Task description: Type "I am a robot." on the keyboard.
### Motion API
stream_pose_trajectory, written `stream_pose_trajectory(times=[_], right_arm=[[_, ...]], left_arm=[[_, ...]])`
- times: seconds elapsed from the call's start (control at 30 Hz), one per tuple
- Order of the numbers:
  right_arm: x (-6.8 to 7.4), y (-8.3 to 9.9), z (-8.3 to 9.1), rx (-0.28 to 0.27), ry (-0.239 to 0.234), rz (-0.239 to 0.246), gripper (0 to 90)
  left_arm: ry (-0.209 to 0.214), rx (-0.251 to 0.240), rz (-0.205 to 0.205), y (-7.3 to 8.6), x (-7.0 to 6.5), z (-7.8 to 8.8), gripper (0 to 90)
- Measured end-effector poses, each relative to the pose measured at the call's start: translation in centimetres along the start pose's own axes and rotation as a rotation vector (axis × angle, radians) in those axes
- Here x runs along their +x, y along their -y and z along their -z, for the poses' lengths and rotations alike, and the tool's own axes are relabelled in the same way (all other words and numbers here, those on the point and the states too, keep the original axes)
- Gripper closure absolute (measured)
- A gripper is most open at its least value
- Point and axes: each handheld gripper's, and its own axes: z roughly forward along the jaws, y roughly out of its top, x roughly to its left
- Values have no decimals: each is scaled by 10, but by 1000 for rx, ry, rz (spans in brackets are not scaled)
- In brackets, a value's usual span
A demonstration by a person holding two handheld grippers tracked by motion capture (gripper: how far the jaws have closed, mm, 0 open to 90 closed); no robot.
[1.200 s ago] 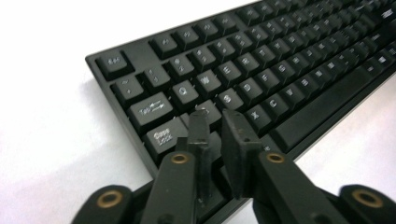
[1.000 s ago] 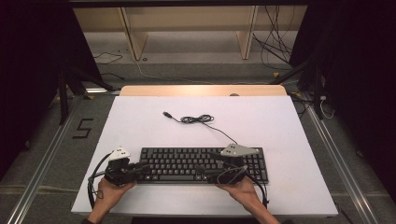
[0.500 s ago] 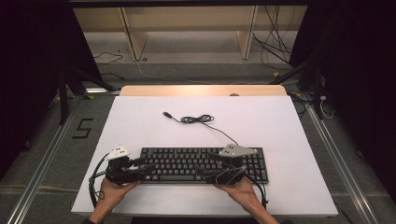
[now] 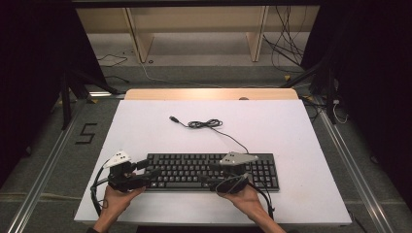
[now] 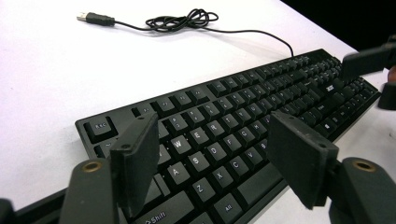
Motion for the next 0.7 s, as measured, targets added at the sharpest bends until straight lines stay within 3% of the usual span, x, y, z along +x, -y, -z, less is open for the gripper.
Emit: stream_pose_trajectory(times=[0.4, 0.5, 0.7], right_arm=[[6, 6, -24, 104, -21, 38, 841], [8, 8, -30, 131, -18, 53, 894], [8, 11, -40, 172, -2, 69, 900]], left_arm=[[3, 4, -4, 0, -1, -1, 317], [4, 3, -5, 0, -1, -1, 316], [4, 1, -5, 0, -1, -1, 315]])
